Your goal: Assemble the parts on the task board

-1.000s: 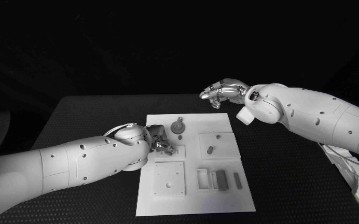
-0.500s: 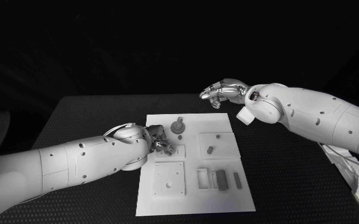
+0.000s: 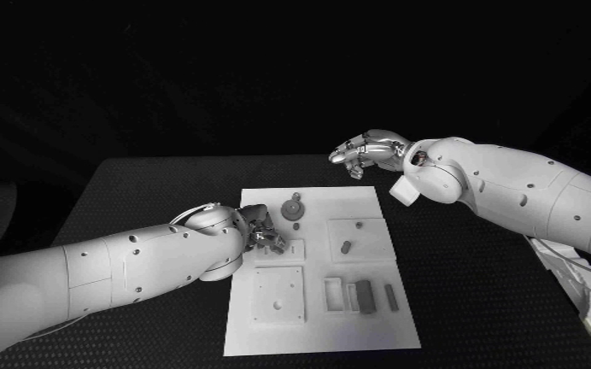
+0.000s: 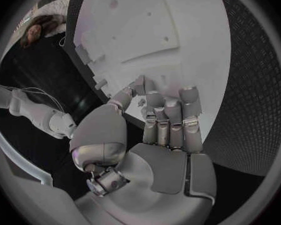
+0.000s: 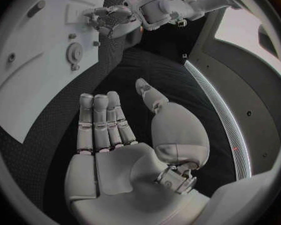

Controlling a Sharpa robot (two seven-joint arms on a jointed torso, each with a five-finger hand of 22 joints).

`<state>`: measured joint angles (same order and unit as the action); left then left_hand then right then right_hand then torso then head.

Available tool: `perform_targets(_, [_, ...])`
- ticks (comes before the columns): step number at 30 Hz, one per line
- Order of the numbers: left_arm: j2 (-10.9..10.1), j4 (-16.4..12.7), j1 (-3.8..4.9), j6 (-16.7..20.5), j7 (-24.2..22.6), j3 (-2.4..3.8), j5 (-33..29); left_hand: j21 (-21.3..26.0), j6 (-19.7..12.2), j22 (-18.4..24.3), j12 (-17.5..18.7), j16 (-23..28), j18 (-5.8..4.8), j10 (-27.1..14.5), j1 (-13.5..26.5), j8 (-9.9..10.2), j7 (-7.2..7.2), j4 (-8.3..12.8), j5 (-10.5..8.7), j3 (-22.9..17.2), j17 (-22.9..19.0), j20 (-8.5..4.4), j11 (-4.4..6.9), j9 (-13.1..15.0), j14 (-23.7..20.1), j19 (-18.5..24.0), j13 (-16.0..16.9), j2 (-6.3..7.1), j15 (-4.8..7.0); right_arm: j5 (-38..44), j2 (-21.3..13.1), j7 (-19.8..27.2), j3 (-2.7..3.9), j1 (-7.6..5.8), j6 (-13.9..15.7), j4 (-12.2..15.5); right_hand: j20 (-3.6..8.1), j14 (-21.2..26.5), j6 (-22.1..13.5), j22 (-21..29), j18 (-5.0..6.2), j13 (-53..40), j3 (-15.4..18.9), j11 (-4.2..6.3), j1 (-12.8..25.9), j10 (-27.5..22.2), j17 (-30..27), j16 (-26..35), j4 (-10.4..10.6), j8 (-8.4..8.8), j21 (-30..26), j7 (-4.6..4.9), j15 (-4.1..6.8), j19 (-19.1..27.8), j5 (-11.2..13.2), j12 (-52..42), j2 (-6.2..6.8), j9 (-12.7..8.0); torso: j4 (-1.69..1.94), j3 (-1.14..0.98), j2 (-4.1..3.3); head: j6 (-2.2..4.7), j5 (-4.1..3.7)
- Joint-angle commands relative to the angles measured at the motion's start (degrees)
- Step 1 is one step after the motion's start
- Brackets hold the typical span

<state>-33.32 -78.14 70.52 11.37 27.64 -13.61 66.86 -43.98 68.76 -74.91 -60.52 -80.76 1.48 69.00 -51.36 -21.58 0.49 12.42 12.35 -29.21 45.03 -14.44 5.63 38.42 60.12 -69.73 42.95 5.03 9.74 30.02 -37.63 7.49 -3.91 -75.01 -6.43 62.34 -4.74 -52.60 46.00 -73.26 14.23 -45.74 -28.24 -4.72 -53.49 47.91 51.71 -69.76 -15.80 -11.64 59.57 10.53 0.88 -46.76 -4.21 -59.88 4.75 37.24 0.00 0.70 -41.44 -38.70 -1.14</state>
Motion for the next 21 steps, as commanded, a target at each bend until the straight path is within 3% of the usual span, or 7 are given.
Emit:
perform_targets(1, [0.18, -0.17, -0.03, 2.55, -0.16, 0.02, 0.72, -0.35, 0.46, -1.16, -0.30, -0.24, 1.73, 0.57, -3.47, -0.26, 0.05, 2.00, -0.19, -2.22, 0.01, -1.02, -0.03, 0.09, 0.33, -0.17, 0.01, -3.24, 0.48, 0.27, -0.01, 0.34, 0.03, 0.04, -0.80, 0.08, -0.35, 0.17, -0.01, -0.04, 0.77, 0.10, 0.28, -0.12, 0.50, -0.36, -0.08, -0.33, 0.07, 0.02, -0.37, 0.52, 0.08, -0.14, 0.31, -0.22, 0.09, -0.05, 0.02, 0.00, 0.02, 0.03, 0.06])
perform_targets(21, [0.52, -0.32, -0.05, -0.73, 0.63, 0.01, 1.26, -0.66, 0.99, -1.19, -0.50, -0.46, 1.70, 1.10, -2.81, -0.50, -0.14, 1.84, -0.33, -2.11, 0.08, -0.97, 0.13, 0.08, 0.70, -0.44, 0.07, -3.57, 0.44, 0.27, -0.08, 0.31, 0.03, 0.04, -0.84, 0.14, -0.34, 0.18, 0.00, -0.05, 0.77, 0.20, 0.24, -0.11, 0.50, -0.38, -0.15, -0.37, 0.06, 0.03, -0.38, 0.51, 0.09, -0.15, 0.31, -0.28, 0.12, -0.07, 0.02, 0.01, 0.00, -0.11, 0.11])
